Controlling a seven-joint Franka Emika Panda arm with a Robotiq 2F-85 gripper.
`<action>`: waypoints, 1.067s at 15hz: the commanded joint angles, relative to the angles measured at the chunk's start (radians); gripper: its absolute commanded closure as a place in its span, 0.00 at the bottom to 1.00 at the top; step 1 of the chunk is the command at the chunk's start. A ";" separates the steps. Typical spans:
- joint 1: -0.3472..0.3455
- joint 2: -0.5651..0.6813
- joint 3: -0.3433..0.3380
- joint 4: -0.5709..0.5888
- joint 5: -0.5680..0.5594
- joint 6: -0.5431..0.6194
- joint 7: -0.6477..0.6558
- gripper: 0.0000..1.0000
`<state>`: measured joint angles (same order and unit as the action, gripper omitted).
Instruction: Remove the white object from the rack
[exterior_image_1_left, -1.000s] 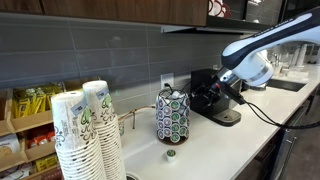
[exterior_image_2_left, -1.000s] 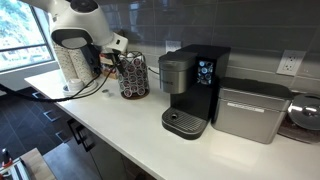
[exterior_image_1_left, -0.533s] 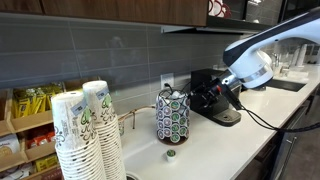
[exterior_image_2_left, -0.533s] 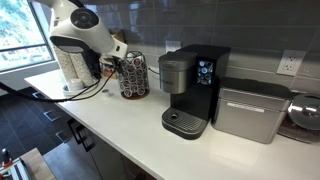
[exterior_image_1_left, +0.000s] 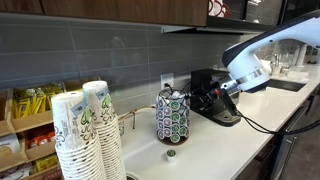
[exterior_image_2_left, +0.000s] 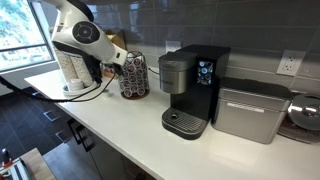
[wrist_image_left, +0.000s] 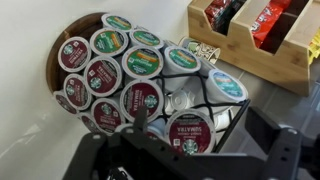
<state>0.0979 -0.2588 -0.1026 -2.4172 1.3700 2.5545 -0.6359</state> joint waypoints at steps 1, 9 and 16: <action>0.010 0.020 -0.001 0.002 0.118 0.048 -0.090 0.00; 0.006 0.047 0.006 0.019 0.301 0.104 -0.211 0.00; 0.003 0.065 0.008 0.028 0.403 0.100 -0.264 0.03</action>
<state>0.0982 -0.2150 -0.0973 -2.4016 1.7150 2.6427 -0.8627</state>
